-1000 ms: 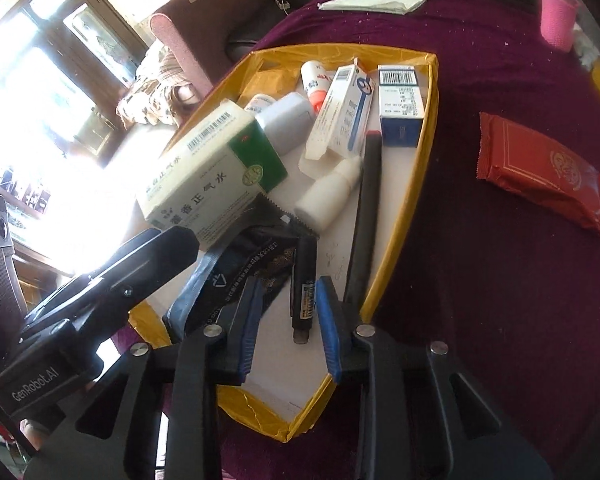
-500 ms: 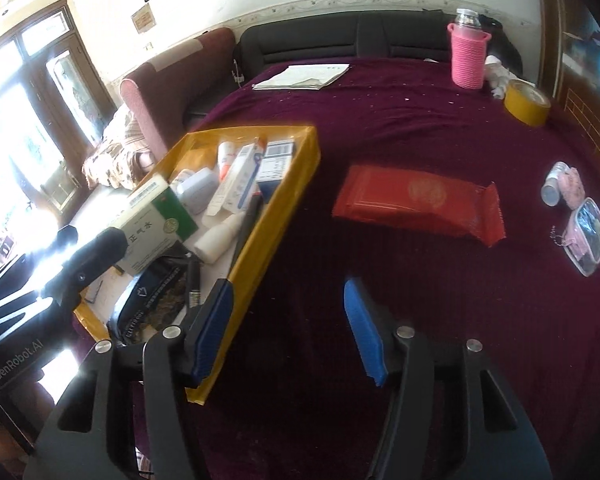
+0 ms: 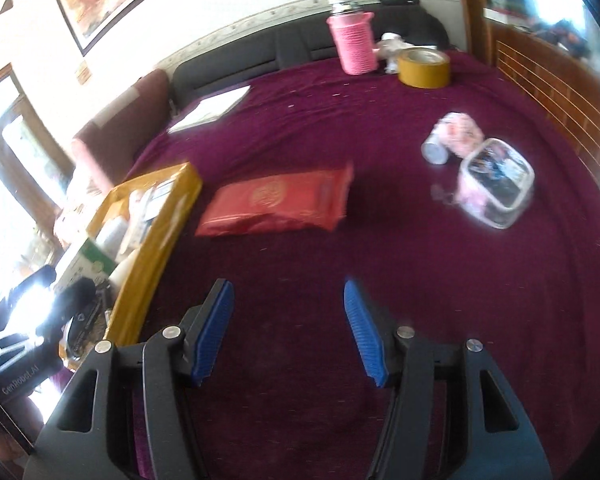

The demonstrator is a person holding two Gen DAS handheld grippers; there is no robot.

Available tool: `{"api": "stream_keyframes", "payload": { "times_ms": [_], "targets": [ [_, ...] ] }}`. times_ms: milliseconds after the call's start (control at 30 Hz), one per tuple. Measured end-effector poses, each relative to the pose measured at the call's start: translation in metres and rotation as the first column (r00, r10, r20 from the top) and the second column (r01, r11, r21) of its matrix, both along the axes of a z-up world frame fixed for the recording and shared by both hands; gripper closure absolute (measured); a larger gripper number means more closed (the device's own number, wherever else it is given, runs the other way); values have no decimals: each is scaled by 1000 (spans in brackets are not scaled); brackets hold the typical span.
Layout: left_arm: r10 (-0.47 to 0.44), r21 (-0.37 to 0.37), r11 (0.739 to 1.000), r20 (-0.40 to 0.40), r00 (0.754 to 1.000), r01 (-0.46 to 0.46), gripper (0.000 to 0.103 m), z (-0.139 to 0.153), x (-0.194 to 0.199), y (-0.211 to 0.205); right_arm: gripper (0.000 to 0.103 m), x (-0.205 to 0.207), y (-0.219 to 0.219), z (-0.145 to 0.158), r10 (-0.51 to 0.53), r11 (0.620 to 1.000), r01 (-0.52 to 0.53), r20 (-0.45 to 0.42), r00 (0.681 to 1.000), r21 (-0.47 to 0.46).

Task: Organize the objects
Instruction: 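Move both grippers back to the remaining items on the table, then grasp the pink plush keychain with the right gripper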

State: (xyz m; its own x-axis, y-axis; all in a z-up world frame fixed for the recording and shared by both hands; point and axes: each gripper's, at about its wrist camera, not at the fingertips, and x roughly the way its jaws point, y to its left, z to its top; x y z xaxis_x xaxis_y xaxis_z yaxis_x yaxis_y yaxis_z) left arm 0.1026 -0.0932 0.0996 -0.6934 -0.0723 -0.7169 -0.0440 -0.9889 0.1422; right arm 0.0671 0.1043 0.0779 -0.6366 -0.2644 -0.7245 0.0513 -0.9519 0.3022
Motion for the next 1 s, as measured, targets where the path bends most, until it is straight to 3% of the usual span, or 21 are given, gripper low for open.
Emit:
{"api": "stream_keyframes", "payload": {
  "times_ms": [200, 500, 700, 867, 1000],
  "targets": [
    [-32, -44, 998, 36, 999, 34, 29, -12, -8, 27, 44, 1, 43, -6, -91, 995, 92, 15, 996, -37],
    [-93, -21, 995, 151, 984, 98, 29, -47, -32, 60, 44, -18, 110, 5, -201, 980, 201, 22, 979, -4],
    [-134, 42, 991, 245, 960, 127, 29, -79, -41, 73, 44, -62, 190, 12, -318, 948, 318, 65, 946, 10],
    [-146, 84, 988, 275, 950, 128, 29, -90, -43, 76, 44, -109, 212, -5, -293, 952, 301, 135, 947, -50],
    [-153, 111, 986, 275, 949, 127, 26, -91, -44, 72, 44, -151, 213, -26, -307, 950, 311, 191, 932, 9]
  ]
}}
